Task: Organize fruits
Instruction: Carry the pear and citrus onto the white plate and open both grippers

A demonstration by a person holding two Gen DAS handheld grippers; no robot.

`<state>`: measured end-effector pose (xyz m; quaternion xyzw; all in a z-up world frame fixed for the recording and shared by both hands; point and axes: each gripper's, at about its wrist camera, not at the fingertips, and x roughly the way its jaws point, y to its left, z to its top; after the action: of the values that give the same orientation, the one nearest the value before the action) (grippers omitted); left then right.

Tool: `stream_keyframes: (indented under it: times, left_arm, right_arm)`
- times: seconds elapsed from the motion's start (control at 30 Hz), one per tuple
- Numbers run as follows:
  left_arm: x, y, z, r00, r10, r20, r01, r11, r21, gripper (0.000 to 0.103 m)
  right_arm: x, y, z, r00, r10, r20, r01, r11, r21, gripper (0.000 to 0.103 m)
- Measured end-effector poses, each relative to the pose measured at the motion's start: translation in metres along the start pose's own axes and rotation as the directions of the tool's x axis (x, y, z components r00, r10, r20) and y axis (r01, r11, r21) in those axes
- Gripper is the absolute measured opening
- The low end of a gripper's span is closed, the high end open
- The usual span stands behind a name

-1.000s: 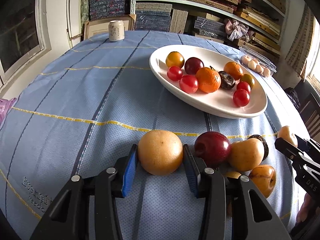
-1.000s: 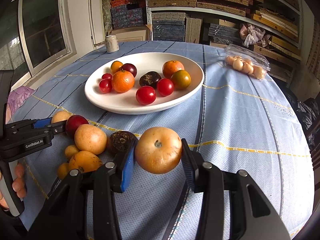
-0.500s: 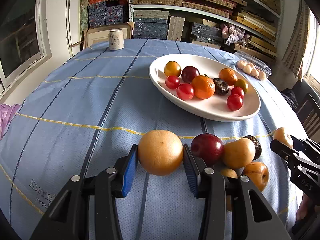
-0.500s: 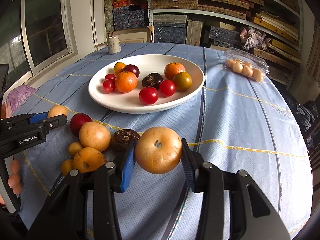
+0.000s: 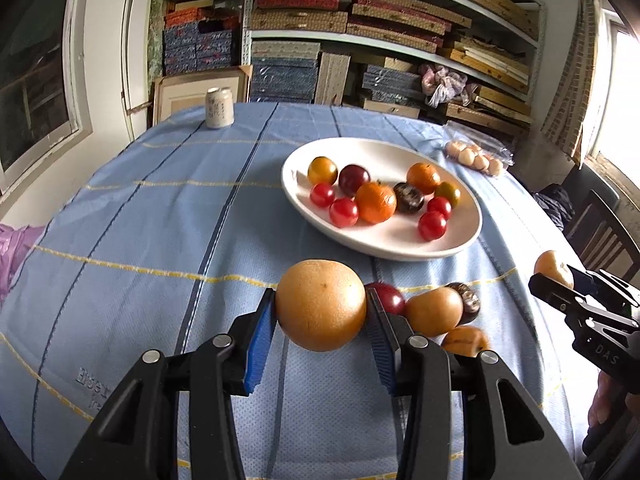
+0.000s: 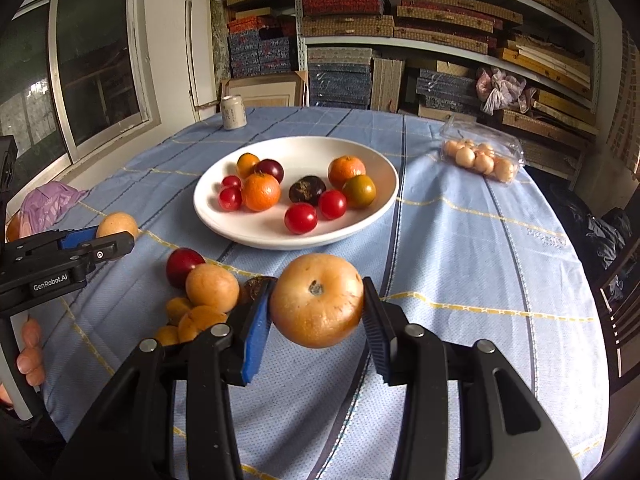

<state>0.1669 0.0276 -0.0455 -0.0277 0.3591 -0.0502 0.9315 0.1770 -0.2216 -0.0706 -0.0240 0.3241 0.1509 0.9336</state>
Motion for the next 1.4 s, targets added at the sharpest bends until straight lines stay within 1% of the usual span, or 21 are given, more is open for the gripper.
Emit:
stream_keyframes:
  times: [0.13,0.27,0.43,0.53,0.67,0.8,0.93,1.0,1.2,1.33,1.4]
  left_arm:
    - [-0.003,-0.005,0.009,1.0,-0.014,0.009,0.014,1.0,0.016,0.044]
    - [0.003,-0.011,0.025,0.999,-0.031,0.007,0.031,0.999,0.023,0.045]
    - [0.014,-0.018,0.05,0.999,-0.036,0.015,0.036,0.999,0.037,0.045]
    - [0.026,-0.022,0.072,0.999,-0.041,0.019,0.041,0.999,0.033,0.044]
    - [0.052,-0.022,0.102,0.998,-0.058,0.009,0.058,0.998,0.012,0.045]
    - [0.085,-0.025,0.131,0.998,-0.069,-0.002,0.069,0.998,0.006,0.045]
    - [0.128,-0.032,0.151,0.995,-0.089,-0.05,0.089,0.996,-0.004,0.045]
    - [0.144,-0.035,0.156,0.993,-0.098,-0.067,0.097,0.995,-0.009,0.045]
    - [0.185,-0.037,0.163,0.989,-0.088,-0.116,0.086,0.996,-0.023,0.045]
    - [0.197,-0.036,0.162,0.989,-0.075,-0.131,0.073,0.997,-0.021,0.045]
    - [0.201,-0.034,0.162,0.987,-0.07,-0.144,0.067,0.997,-0.026,0.045]
  right_arm:
    - [-0.003,0.001,0.007,1.0,0.001,0.01,-0.001,1.0,-0.005,0.042]
    - [-0.003,-0.004,0.02,1.0,0.006,0.018,-0.006,1.0,0.001,0.042]
    - [0.004,-0.014,0.049,1.0,0.004,0.028,-0.004,1.0,0.009,0.042]
    - [0.016,-0.02,0.07,1.0,0.0,0.021,-0.001,1.0,0.011,0.042]
    - [0.04,-0.027,0.098,1.0,-0.013,0.016,0.012,1.0,0.005,0.042]
    - [0.079,-0.037,0.126,0.999,-0.031,-0.01,0.031,0.999,0.018,0.042]
    - [0.121,-0.048,0.146,0.997,-0.063,-0.046,0.064,0.998,0.022,0.042]
    - [0.14,-0.051,0.152,0.995,-0.073,-0.062,0.074,0.997,0.018,0.042]
    - [0.179,-0.057,0.156,0.991,-0.086,-0.103,0.088,0.996,0.019,0.042]
    - [0.196,-0.061,0.155,0.989,-0.089,-0.123,0.092,0.995,0.026,0.042]
    - [0.2,-0.063,0.153,0.988,-0.067,-0.137,0.072,0.997,0.03,0.043]
